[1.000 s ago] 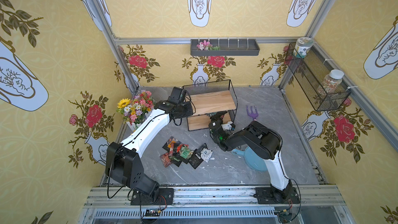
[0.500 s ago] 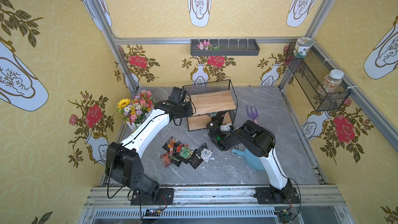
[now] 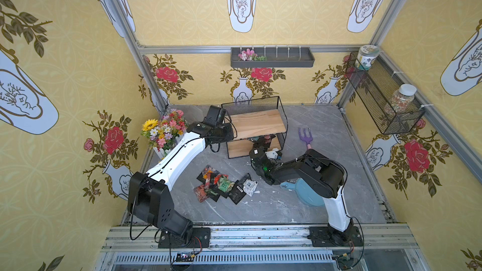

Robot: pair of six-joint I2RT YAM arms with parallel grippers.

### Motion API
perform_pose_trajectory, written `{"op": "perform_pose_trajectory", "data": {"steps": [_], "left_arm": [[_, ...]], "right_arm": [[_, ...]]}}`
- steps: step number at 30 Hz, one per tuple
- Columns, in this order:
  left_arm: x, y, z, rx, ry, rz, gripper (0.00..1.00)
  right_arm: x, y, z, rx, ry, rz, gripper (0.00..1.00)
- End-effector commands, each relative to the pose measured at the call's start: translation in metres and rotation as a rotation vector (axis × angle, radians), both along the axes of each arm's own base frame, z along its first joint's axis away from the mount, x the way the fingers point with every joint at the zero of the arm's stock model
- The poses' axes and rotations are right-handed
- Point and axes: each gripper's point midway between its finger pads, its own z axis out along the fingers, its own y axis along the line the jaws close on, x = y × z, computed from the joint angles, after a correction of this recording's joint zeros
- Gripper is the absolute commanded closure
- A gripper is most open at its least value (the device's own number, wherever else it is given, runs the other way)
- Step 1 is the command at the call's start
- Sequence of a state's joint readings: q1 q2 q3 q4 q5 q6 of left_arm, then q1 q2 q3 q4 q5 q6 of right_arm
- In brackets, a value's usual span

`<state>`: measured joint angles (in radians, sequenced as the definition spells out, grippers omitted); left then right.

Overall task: Remove the tea bags from the shelf
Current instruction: Pick up the tea bag from the shelf.

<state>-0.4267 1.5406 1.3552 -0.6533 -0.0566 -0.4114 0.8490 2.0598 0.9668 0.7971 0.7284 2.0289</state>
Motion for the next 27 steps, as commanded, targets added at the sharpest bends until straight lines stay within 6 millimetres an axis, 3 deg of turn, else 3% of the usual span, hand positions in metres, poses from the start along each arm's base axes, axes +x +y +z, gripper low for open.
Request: {"op": "perform_pose_trajectory", "data": {"steps": [1,8,14,20,27], "left_arm": [[0.0,-0.005,-0.001,-0.021,-0.003,-0.015,0.61],[0.001,-0.005,0.0,-0.024,-0.006,-0.013,0.61],[0.002,-0.006,0.0,-0.021,-0.007,-0.017,0.61],[0.004,-0.006,-0.001,-0.013,-0.004,-0.014,0.61],[0.006,-0.004,-0.002,-0.003,-0.003,0.0,0.61]], "right_arm": [[-0.012,0.002,-0.007,-0.037,0.043,0.044,1.0],[-0.021,0.021,-0.004,-0.051,0.042,0.171,1.0],[-0.036,0.042,0.011,-0.069,0.01,0.313,1.0],[-0.071,0.045,0.025,-0.125,0.022,0.462,1.0],[-0.126,0.039,0.031,-0.225,0.067,0.656,1.0]]}}
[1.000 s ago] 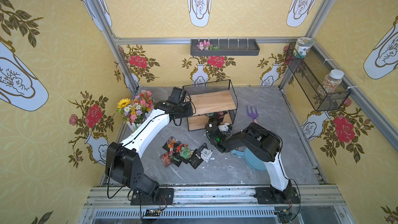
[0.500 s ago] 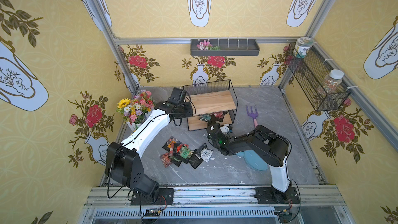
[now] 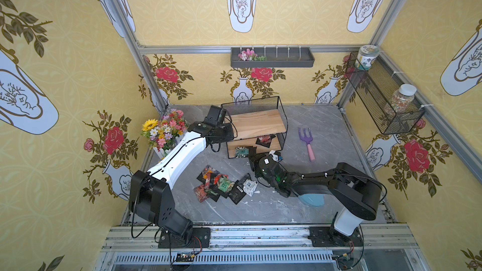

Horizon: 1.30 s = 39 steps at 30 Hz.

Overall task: Remove the tea bags from the shelf
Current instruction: Pick up the tea bag from the shelf, then place the tea bag at the center of the board.

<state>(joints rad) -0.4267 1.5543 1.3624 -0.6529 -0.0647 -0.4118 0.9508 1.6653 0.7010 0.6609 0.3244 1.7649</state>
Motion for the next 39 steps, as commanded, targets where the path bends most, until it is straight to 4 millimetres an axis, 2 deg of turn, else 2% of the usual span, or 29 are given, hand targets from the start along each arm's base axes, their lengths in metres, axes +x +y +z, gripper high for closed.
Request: {"op": "perform_pose_trajectory", "data": {"steps": [1,6,10,14,20,26,34,39], "left_arm": [[0.003,-0.004,0.001,-0.011,-0.004,-0.004,0.62],[0.004,-0.003,0.0,-0.011,-0.002,0.006,0.62],[0.004,-0.003,-0.001,-0.011,0.004,0.013,0.62],[0.004,-0.003,-0.002,-0.008,0.006,0.015,0.62],[0.006,-0.004,-0.002,-0.012,0.008,0.013,0.62],[0.006,-0.005,-0.003,-0.01,0.012,0.007,0.62],[0.006,-0.005,-0.004,-0.004,0.015,0.007,0.63],[0.006,-0.005,-0.004,-0.005,0.017,0.005,0.63]], "right_arm": [[-0.024,-0.003,-0.006,-0.087,0.02,0.11,1.0],[-0.038,-0.006,-0.002,-0.103,0.033,0.179,1.0],[-0.047,0.005,-0.002,-0.103,0.03,0.264,1.0],[-0.052,0.017,0.002,-0.106,0.011,0.361,1.0],[-0.077,0.049,-0.01,-0.157,0.048,0.586,1.0],[-0.08,0.055,-0.025,-0.16,0.062,0.596,1.0],[-0.078,0.055,-0.016,-0.152,0.011,0.586,1.0],[-0.091,0.057,-0.032,-0.207,0.07,0.649,1.0]]}}
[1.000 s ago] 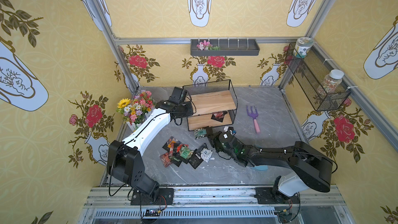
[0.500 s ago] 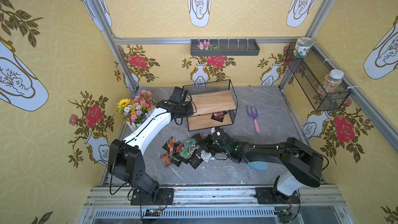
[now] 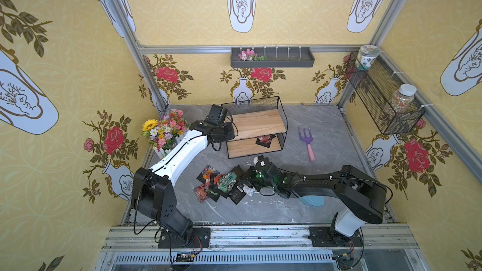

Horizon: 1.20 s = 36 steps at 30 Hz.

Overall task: Remove the tea bags from the shelf
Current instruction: Place the tea bag at the center of the board.

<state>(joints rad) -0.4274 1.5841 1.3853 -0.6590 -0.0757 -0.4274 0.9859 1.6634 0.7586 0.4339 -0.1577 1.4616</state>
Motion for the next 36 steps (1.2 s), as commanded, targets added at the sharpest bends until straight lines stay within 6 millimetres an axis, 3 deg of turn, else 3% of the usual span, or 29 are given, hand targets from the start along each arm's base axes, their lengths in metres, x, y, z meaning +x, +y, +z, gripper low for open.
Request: {"op": "perform_pose_trajectory", "data": {"steps": [1,9,14,20,24,29,33,36], "left_arm": [[0.0,-0.004,-0.001,-0.011,0.005,-0.013,0.63],[0.0,-0.005,-0.001,-0.013,0.006,-0.015,0.63],[-0.001,-0.006,-0.001,-0.012,0.007,-0.017,0.63],[0.0,-0.007,0.0,-0.014,0.003,-0.018,0.63],[0.0,-0.008,0.0,-0.014,0.004,-0.019,0.63],[0.0,-0.008,-0.002,-0.014,0.006,-0.019,0.63],[0.0,-0.008,-0.001,-0.013,0.005,-0.022,0.63],[0.0,-0.008,-0.002,-0.01,0.005,-0.026,0.63]], "right_arm": [[-0.012,0.004,-0.007,-0.021,0.013,0.05,1.0],[-0.022,-0.011,-0.034,-0.07,0.096,-0.002,1.0],[-0.024,-0.015,-0.039,-0.101,0.114,-0.005,0.72],[-0.023,-0.023,-0.03,-0.121,0.113,-0.031,0.58],[-0.02,-0.033,-0.011,-0.141,0.084,-0.061,0.56],[0.007,-0.066,0.024,-0.139,0.004,-0.201,0.56],[0.043,-0.105,0.05,-0.145,-0.077,-0.387,0.56],[0.073,-0.135,0.057,-0.15,-0.1,-0.543,0.56]]}}
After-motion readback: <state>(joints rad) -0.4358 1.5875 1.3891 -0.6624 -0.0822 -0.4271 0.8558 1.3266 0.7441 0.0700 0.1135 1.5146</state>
